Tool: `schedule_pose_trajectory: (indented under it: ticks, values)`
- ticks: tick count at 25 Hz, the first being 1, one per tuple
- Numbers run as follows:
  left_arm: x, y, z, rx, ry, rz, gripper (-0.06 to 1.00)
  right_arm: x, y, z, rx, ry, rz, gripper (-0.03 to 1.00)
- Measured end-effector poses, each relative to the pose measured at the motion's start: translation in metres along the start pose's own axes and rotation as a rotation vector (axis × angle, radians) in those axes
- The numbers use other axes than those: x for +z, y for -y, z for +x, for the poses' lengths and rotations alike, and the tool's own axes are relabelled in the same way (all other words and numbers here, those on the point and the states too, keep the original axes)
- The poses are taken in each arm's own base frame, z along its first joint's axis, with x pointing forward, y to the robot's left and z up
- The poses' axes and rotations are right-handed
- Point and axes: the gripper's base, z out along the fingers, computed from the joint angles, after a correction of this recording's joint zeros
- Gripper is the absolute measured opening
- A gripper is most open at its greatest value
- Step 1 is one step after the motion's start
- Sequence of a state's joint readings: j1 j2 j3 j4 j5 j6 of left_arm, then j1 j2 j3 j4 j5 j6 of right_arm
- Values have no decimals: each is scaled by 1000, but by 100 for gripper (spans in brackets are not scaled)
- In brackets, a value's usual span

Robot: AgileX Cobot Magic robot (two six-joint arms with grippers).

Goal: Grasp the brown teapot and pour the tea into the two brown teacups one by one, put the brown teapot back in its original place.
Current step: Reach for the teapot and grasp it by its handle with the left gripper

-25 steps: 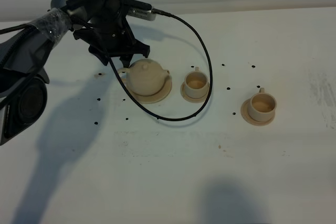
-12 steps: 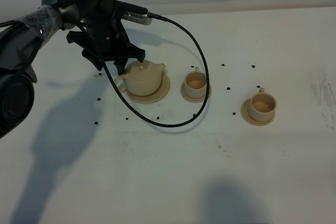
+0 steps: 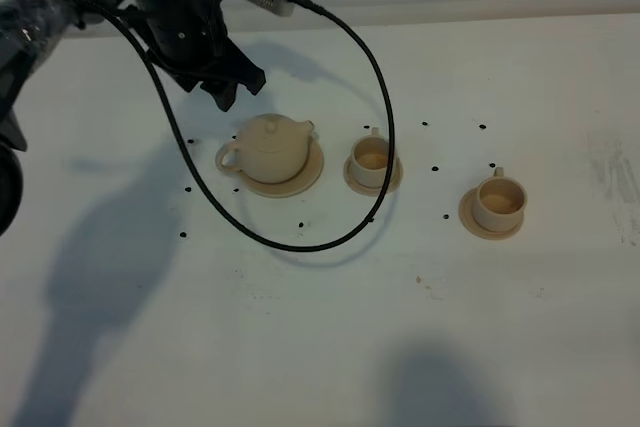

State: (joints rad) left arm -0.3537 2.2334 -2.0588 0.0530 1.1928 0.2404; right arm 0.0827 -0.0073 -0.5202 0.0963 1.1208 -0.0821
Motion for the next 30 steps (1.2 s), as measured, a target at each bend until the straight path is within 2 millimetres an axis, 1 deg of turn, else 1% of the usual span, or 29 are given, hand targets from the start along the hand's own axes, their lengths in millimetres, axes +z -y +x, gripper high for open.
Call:
schedule_pose_trajectory:
  ticks: [2, 6, 9, 13, 15, 17, 21, 23, 30]
  values:
    - [-8, 5, -1, 71, 31, 53, 46, 0, 0, 0, 0, 0, 0, 22]
    - [-10, 12, -2, 131, 57, 121, 46, 0, 0, 0, 0, 0, 0, 22]
    - [-2, 14, 4, 156, 24, 136, 46, 0, 0, 0, 0, 0, 0, 22]
    - [16, 18, 21, 201, -65, 155, 46, 0, 0, 0, 0, 0, 0, 22]
    - [18, 19, 29, 219, -95, 152, 45, 0, 0, 0, 0, 0, 0, 22]
    - [14, 19, 35, 241, -105, 142, 44, 0, 0, 0, 0, 0, 0, 22]
    - [-6, 18, 43, 294, -86, 109, 41, 0, 0, 0, 0, 0, 0, 22]
    - [-10, 17, 46, 321, -86, 100, 39, 0, 0, 0, 0, 0, 0, 22]
    - [1, 12, 53, 385, -158, 44, 38, 0, 0, 0, 0, 0, 0, 22]
